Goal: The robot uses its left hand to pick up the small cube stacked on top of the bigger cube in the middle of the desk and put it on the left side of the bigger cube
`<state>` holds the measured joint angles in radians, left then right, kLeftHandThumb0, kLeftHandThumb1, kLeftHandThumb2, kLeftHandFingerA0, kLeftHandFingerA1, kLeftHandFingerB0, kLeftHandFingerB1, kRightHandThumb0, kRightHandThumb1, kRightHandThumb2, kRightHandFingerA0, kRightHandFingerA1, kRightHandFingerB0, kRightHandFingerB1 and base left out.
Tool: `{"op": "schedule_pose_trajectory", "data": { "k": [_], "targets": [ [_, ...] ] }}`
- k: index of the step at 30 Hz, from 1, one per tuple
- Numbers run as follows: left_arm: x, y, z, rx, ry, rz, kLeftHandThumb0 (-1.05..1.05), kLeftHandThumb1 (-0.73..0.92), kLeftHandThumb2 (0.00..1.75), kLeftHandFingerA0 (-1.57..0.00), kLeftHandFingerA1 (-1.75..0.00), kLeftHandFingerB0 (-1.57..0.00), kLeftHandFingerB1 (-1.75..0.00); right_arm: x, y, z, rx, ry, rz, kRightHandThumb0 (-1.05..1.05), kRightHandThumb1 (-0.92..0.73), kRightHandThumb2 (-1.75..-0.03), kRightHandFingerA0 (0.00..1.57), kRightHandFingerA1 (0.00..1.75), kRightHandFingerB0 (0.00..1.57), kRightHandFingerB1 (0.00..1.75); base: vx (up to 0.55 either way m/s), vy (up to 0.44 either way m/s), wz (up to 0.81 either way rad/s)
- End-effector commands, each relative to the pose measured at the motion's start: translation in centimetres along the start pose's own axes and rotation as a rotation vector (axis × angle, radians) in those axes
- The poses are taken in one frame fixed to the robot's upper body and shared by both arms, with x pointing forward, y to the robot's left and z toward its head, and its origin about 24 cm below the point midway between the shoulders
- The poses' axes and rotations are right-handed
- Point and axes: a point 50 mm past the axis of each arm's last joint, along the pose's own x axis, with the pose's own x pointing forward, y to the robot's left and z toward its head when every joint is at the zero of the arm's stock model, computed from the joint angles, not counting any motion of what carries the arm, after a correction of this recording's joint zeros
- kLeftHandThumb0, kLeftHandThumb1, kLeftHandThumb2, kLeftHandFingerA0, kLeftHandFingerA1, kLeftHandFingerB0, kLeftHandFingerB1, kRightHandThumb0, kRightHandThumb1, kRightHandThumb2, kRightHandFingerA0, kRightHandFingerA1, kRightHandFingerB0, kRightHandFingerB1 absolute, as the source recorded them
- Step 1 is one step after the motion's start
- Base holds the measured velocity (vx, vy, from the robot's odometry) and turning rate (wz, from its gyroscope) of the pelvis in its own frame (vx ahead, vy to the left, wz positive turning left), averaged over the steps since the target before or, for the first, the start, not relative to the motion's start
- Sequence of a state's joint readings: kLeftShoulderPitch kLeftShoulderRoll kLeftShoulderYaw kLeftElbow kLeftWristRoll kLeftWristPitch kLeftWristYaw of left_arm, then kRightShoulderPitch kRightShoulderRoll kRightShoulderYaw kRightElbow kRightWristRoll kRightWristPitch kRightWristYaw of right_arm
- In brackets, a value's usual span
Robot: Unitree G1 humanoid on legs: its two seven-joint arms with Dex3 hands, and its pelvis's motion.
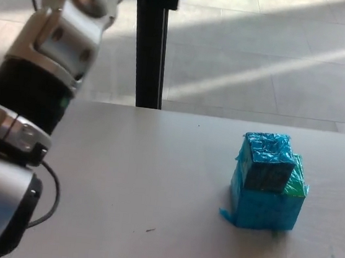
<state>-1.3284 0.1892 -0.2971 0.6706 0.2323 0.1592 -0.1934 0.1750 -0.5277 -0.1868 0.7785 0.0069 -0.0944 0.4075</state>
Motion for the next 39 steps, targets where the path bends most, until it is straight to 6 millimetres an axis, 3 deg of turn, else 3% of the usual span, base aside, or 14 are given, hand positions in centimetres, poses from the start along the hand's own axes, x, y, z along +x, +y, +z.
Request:
{"op": "schedule_pose_trajectory", "data": {
  "k": [1,4,6,8,15,17,21,24,25,30,31,33,38,39],
  "targets": [
    [0.9,-2.6,1.9,-0.09,-0.031,-0.044,-0.92,0.86,0.68,-0.76,-0.71,-0.19,-0.29,-0.3,-0.5,-0.3,0.002,0.031,-0.036,-0.42,-0.7,-0.61,0.62,0.6,0.52,0.42,0.0,0.0,0.0],
    [1.1,-4.3,2.5,-0.087,-0.038,-0.066,-0.88,0.7,1.11,-0.47,-0.67,-0.15,-0.45,-0.1,-0.7,-0.3,0.012,0.036,-0.022,-0.43,-0.7,-0.61,0.58,0.59,0.49,0.42,0.0,0.0,0.0],
    [1.3,-5.4,2.7,-0.106,-0.038,-0.09,-0.94,0.91,0.68,-0.76,-1.2,-0.23,-0.33,-0.2,-0.9,0.1,0.011,0.036,-0.048,-0.43,-0.69,-0.61,0.62,0.56,0.52,0.42,0.0,0.0,0.0],
    [1.3,-6.9,2.6,-0.156,-0.035,-0.131,-0.88,0.71,1.11,-0.54,-0.77,-0.19,-0.49,-0.1,-0.8,0.2,-0.002,0.037,-0.056,-0.44,-0.71,-0.61,0.62,0.57,0.51,0.42,0.0,0.0,0.0],
    [0.5,-11.1,2.1,-0.156,-0.004,-0.209,-0.89,0.69,1.15,-0.76,-0.97,-0.14,-0.47,0.3,-1.0,0.1,-0.039,0.052,-0.031,-0.45,-0.72,-0.62,0.63,0.55,0.48,0.41,0.0,0.0,0.0],
    [0.3,-12.3,1.9,-0.136,0.002,-0.239,-0.97,0.91,0.69,-0.8,-1.45,-0.22,-0.34,0.1,-0.9,0.2,-0.032,0.042,-0.035,-0.44,-0.72,-0.62,0.64,0.58,0.49,0.41,0.0,0.0,0.0],
    [-0.5,-14.7,0.9,-0.066,0.033,-0.324,-0.96,0.9,0.68,-0.72,-0.95,-0.23,-0.33,-0.1,-1.0,0.3,-0.001,0.03,-0.035,-0.44,-0.7,-0.61,0.59,0.57,0.49,0.43,0.0,0.0,0.0],
    [-0.6,-15.2,0.4,-0.041,0.057,-0.345,-0.99,0.71,1.08,-0.87,-1.19,-0.19,-0.46,0.1,-1.0,0.3,-0.001,0.044,-0.053,-0.43,-0.7,-0.61,0.59,0.53,0.5,0.42,0.0,0.0,0.0],
    [-0.7,-15.4,0.3,-0.029,0.062,-0.35,-0.95,0.85,0.67,-0.85,-1.35,-0.22,-0.33,0.2,-1.0,0.4,0.003,0.063,-0.054,-0.45,-0.69,-0.61,0.61,0.57,0.51,0.41,0.0,0.0,0.0],
    [-1.2,-16.9,-0.6,0.141,0.093,-0.435,-0.98,0.61,1.08,-0.18,-0.57,-0.07,-0.4,0.0,-1.0,0.5,-0.025,0.02,-0.041,-0.43,-0.7,-0.61,0.61,0.57,0.51,0.43,0.0,0.0,0.0],
    [-1.4,-17.3,-0.7,0.154,0.095,-0.451,-0.4,0.23,0.96,-0.06,-0.54,0.0,-0.49,0.1,-1.1,0.6,-0.028,0.021,-0.035,-0.42,-0.71,-0.61,0.6,0.57,0.5,0.43,0.0,0.0,0.0],
    [-1.8,-18.2,-1.0,0.27,0.09,-0.491,-1.05,0.64,1.11,-0.08,-0.37,-0.12,-0.34,0.2,-1.3,0.5,-0.016,0.029,-0.02,-0.43,-0.7,-0.61,0.6,0.57,0.48,0.42,0.0,0.0,0.0],
    [-1.8,-18.3,-1.0,0.38,0.071,-0.487,-1.05,0.64,1.09,-0.08,-0.39,-0.13,-0.35,0.4,-1.3,0.4,-0.006,0.031,-0.026,-0.42,-0.7,-0.61,0.56,0.55,0.48,0.43,0.0,0.0,0.0],
    [-1.8,-18.3,-0.9,0.393,0.064,-0.48,-1.05,0.77,0.65,-0.05,-0.47,-0.13,-0.35,0.4,-1.4,0.3,-0.001,0.03,-0.025,-0.42,-0.69,-0.6,0.55,0.56,0.46,0.43,0.0,0.0,0.0]
  ]
}}
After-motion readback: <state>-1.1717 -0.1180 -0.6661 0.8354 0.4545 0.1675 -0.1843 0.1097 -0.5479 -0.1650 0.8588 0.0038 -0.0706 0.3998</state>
